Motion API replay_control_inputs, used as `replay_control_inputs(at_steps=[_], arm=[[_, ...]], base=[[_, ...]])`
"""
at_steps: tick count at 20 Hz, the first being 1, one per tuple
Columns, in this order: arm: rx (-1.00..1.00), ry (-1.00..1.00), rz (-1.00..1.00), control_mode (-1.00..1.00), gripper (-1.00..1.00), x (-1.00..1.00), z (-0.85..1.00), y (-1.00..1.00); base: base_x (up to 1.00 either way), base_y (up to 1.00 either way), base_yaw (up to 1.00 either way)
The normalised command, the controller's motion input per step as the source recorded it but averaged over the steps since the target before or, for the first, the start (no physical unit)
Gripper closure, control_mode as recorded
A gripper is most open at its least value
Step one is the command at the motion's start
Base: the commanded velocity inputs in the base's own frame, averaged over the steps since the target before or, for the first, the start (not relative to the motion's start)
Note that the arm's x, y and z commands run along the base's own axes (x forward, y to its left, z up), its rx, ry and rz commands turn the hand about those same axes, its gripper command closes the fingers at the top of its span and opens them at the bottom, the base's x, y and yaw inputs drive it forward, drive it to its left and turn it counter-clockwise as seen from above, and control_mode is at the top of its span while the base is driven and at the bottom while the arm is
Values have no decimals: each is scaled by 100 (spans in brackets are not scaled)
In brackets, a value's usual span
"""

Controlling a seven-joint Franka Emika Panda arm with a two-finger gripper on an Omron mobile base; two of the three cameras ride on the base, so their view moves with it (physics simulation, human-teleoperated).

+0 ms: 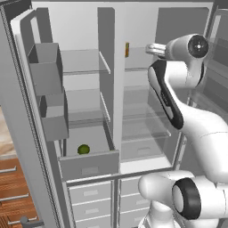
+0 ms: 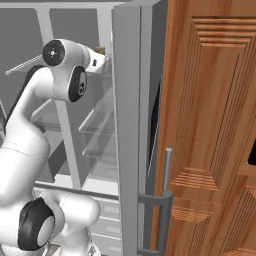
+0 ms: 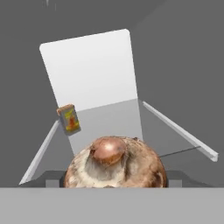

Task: Take the mushroom and lime from the fridge shelf and place them in the freezer drawer to begin freezing them.

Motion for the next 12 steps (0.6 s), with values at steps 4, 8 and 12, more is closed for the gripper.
replay_control_inputs(at_steps=[4,8,12], arm=[[-5,6,5,-100,100,-100,5,7],[0,14,13,-100,100,-100,-20,0],[0,22,20,-100,100,-100,-67,5]], base=[[0,0,0],[0,0,0],[0,0,0]])
